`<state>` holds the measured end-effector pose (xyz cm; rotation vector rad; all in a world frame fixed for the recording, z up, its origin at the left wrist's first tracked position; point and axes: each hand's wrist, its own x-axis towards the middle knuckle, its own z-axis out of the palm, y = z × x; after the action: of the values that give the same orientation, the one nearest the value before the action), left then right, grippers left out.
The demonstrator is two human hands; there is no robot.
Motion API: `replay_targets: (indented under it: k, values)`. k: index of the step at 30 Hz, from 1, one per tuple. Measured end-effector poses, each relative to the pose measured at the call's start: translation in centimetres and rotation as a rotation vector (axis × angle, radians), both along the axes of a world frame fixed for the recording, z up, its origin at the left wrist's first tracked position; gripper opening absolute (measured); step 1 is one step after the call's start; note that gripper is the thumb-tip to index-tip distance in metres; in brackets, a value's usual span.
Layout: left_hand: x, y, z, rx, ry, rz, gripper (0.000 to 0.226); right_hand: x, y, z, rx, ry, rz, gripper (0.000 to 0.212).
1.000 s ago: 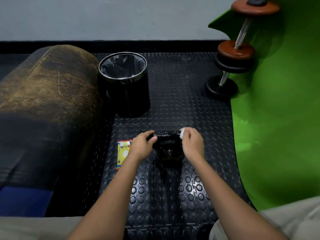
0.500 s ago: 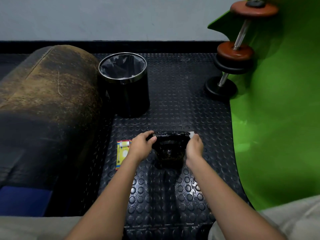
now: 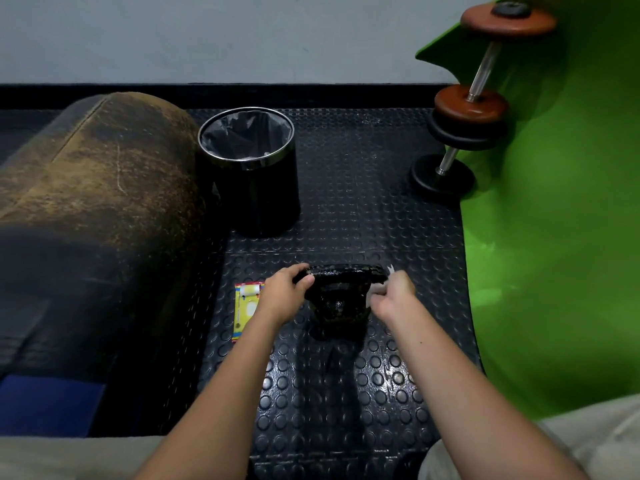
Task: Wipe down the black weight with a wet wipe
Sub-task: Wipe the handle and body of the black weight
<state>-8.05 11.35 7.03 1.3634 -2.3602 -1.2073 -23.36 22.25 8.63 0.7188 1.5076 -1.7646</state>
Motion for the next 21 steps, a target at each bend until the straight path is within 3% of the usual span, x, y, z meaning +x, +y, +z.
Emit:
replay_targets:
  k: [2,6,11,14,21]
  values:
    - [0.0,0.0,0.0,-0.002,0.001,-0.001,0.042,0.3,0.1,0.4,-0.04,-0.029,-0.024,0.058]
    - [0.0,0.0,0.0,0.003,0.002,0.008,0.041,1.1,-1.2,2.7,-0.01,-0.057,-0.039,0.026]
    - [0.1,0.0,0.0,-0.011,0.004,0.005,0.042,0.1,-1.0,4.4,-0.058,-0.193,0.057,0.048]
    - [0.1,0.0,0.1,-0.009,0.011,0.002,0.042,-0.9,0.4,3.7,-0.098,-0.301,-0.107,0.063]
    - [0.0,0.1,0.1,-0.001,0.02,0.007,0.042,0.5,-0.6,5.0,-0.142,-0.299,-0.013,0.037]
